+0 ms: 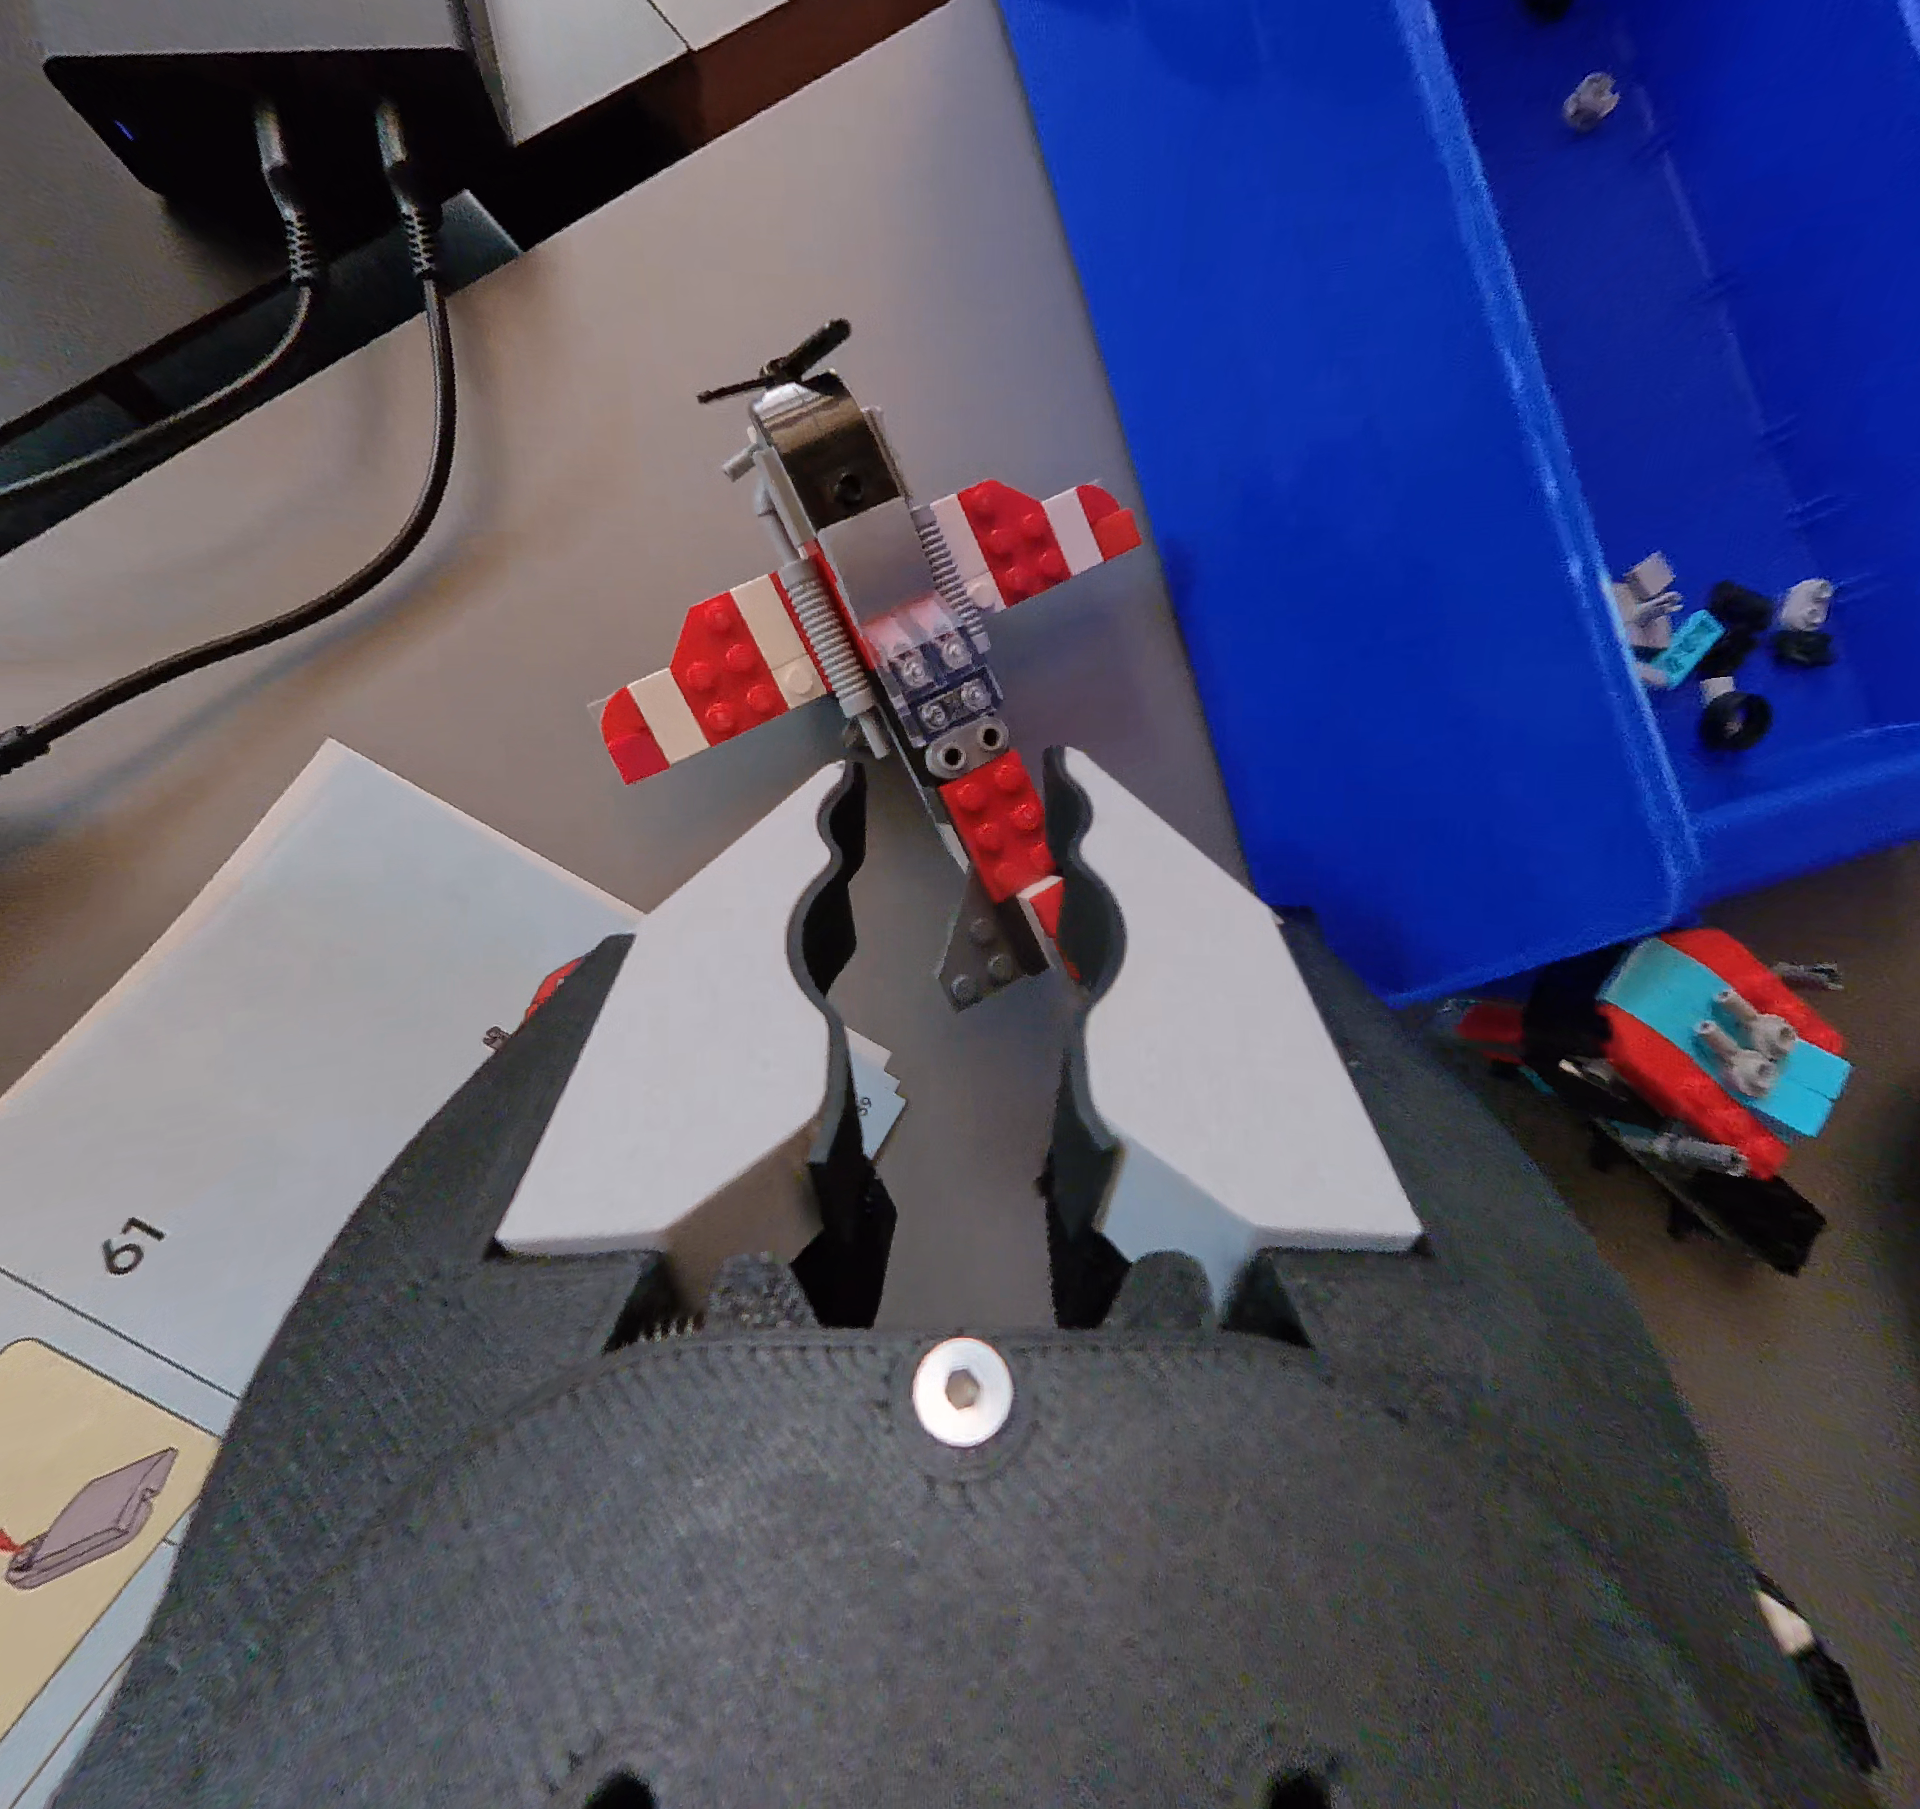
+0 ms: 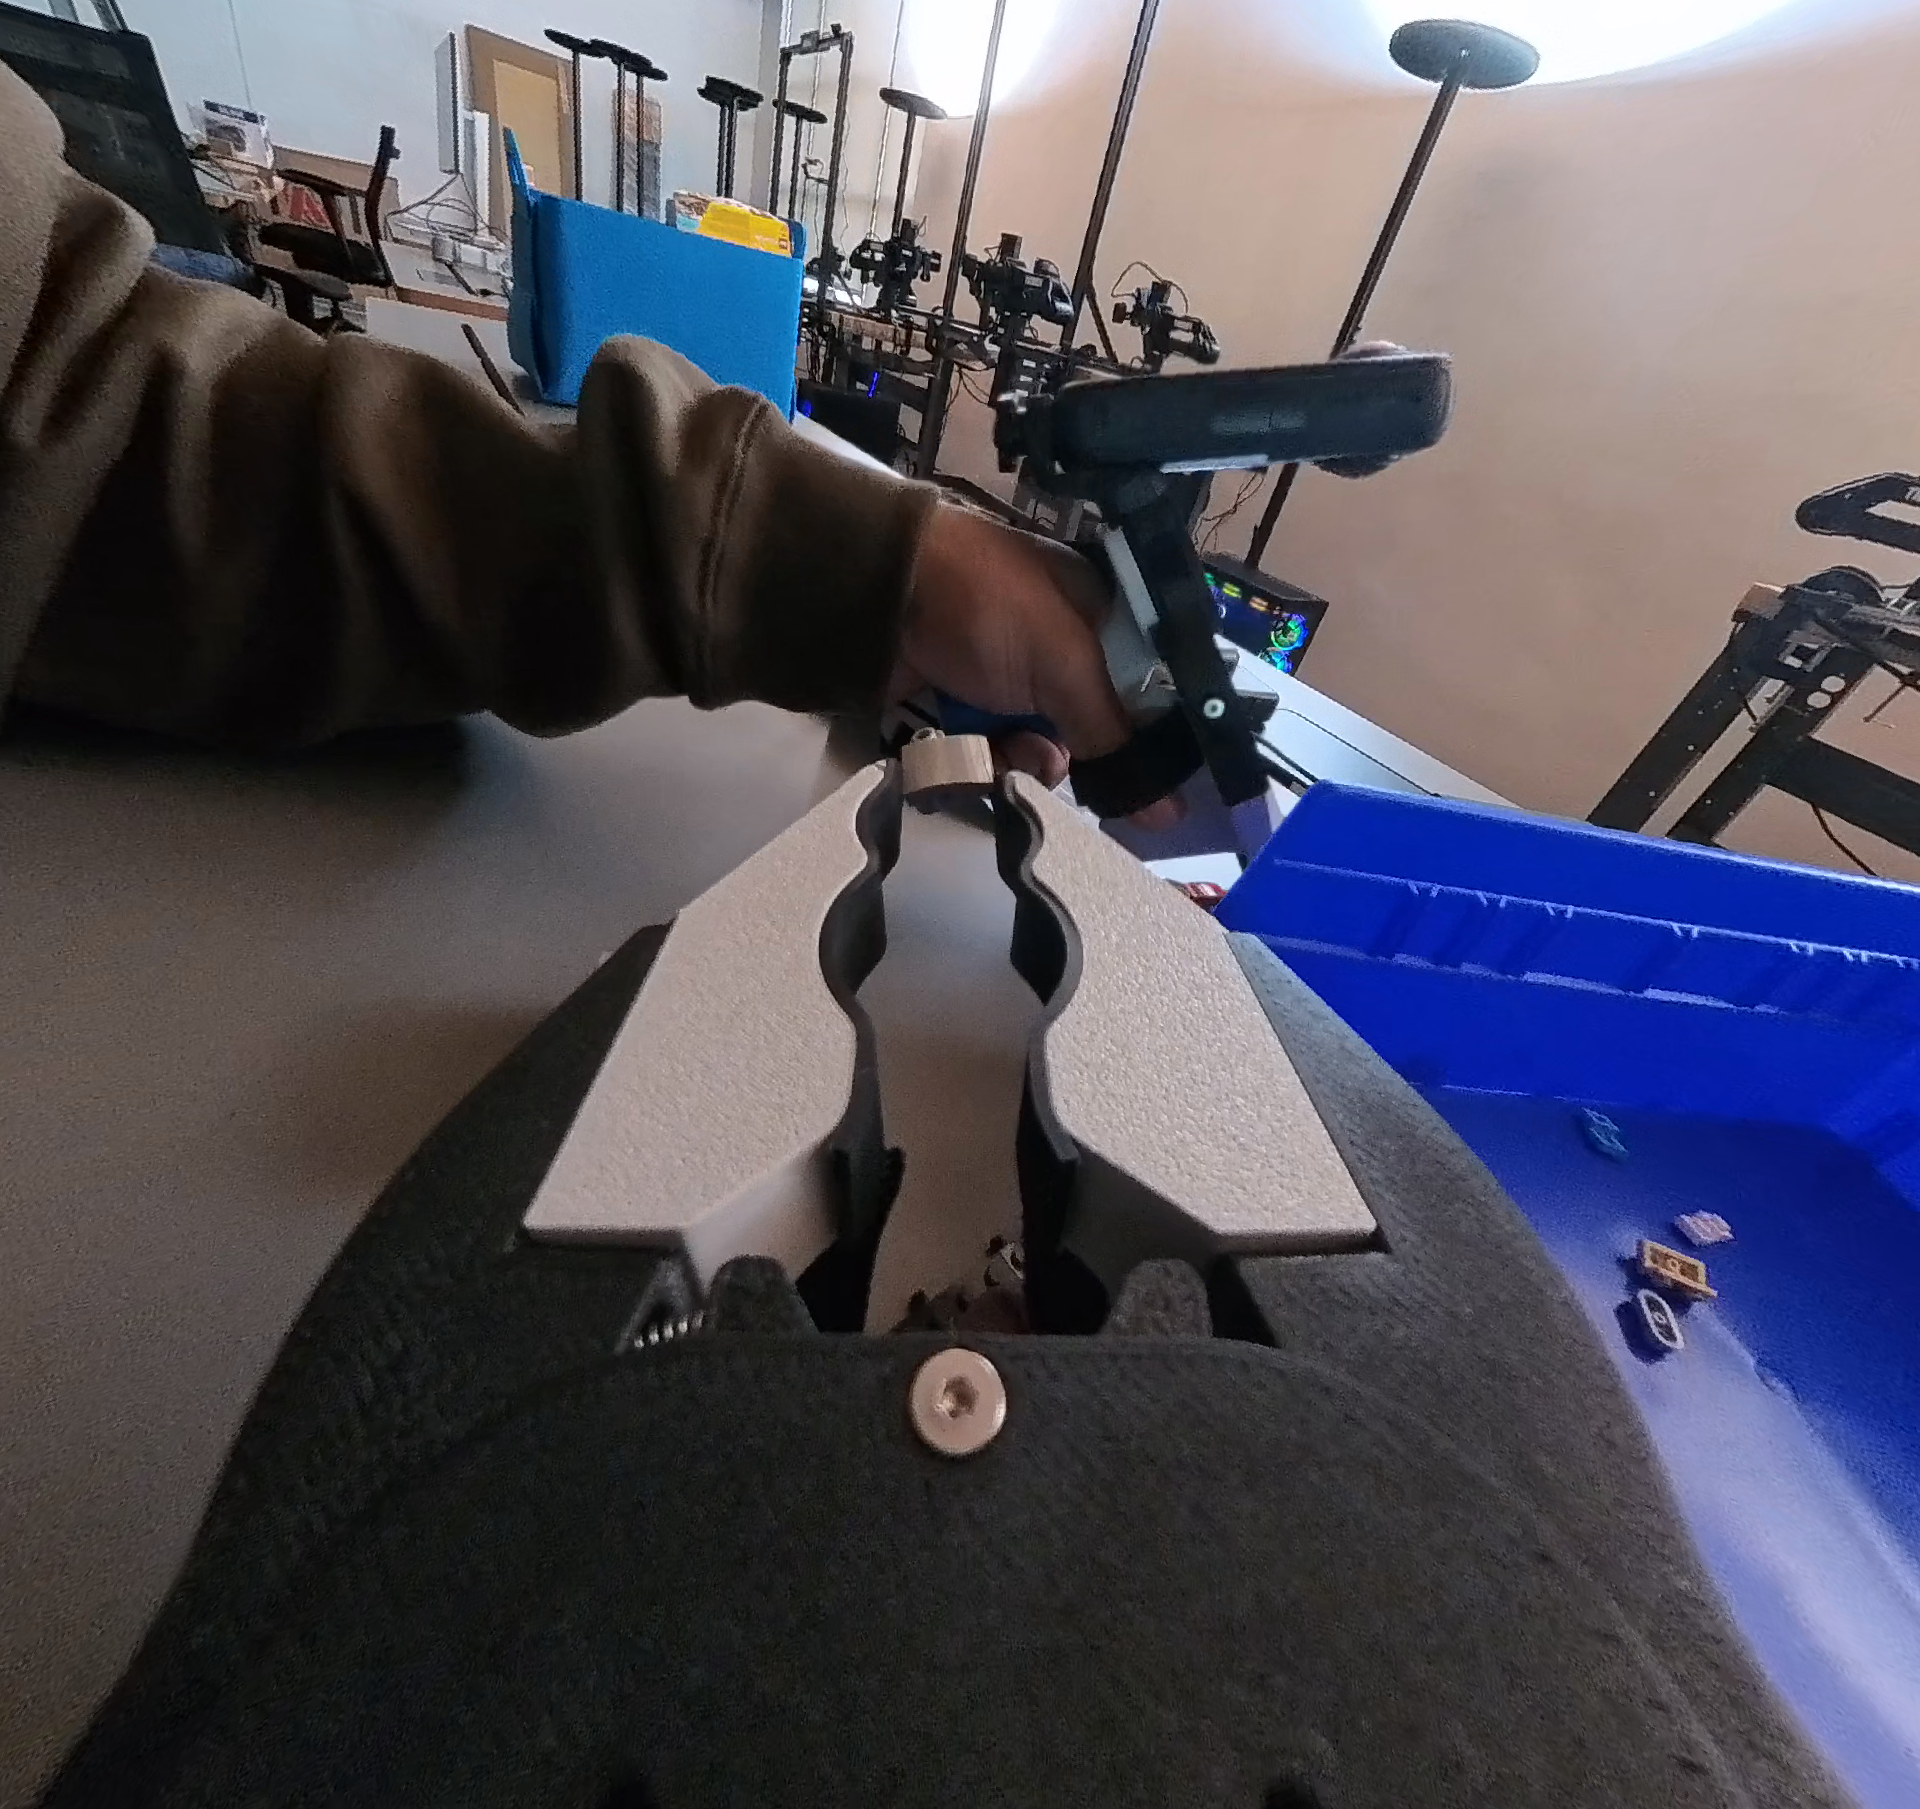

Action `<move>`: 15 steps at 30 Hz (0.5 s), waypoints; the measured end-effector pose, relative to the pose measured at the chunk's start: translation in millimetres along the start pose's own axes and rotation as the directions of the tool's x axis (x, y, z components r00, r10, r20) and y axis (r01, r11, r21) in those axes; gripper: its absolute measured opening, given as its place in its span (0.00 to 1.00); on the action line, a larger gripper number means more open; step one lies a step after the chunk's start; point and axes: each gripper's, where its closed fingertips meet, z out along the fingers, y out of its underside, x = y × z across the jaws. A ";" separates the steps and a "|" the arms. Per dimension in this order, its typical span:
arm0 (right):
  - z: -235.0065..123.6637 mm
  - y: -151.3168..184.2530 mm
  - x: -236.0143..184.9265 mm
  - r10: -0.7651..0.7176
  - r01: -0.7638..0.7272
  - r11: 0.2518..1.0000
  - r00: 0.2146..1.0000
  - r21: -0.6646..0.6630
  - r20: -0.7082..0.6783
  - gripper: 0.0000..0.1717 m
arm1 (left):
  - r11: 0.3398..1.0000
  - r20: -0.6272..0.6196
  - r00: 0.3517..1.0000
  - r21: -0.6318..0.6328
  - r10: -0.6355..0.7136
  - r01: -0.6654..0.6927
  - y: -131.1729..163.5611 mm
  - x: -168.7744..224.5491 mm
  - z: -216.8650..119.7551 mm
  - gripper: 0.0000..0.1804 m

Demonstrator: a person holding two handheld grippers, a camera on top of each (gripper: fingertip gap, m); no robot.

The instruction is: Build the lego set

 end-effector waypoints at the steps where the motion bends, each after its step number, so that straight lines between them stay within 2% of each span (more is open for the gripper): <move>1: -0.5 0.0 0.1 0.000 0.000 1.000 1.000 0.000 0.000 0.10 | 1.000 0.012 1.000 -0.006 0.009 -0.009 0.8 -1.0 1.1 0.19; 4: -1.6 -0.5 0.1 -0.001 0.001 1.000 1.000 0.002 0.002 0.10 | 1.000 0.006 1.000 -0.002 0.020 -0.020 0.4 1.1 1.8 0.13; 15: -2.7 -1.7 -1.7 -0.004 0.004 1.000 1.000 0.008 0.007 0.10 | 0.997 0.005 1.000 0.069 0.022 -0.023 -5.9 1.4 -12.1 0.11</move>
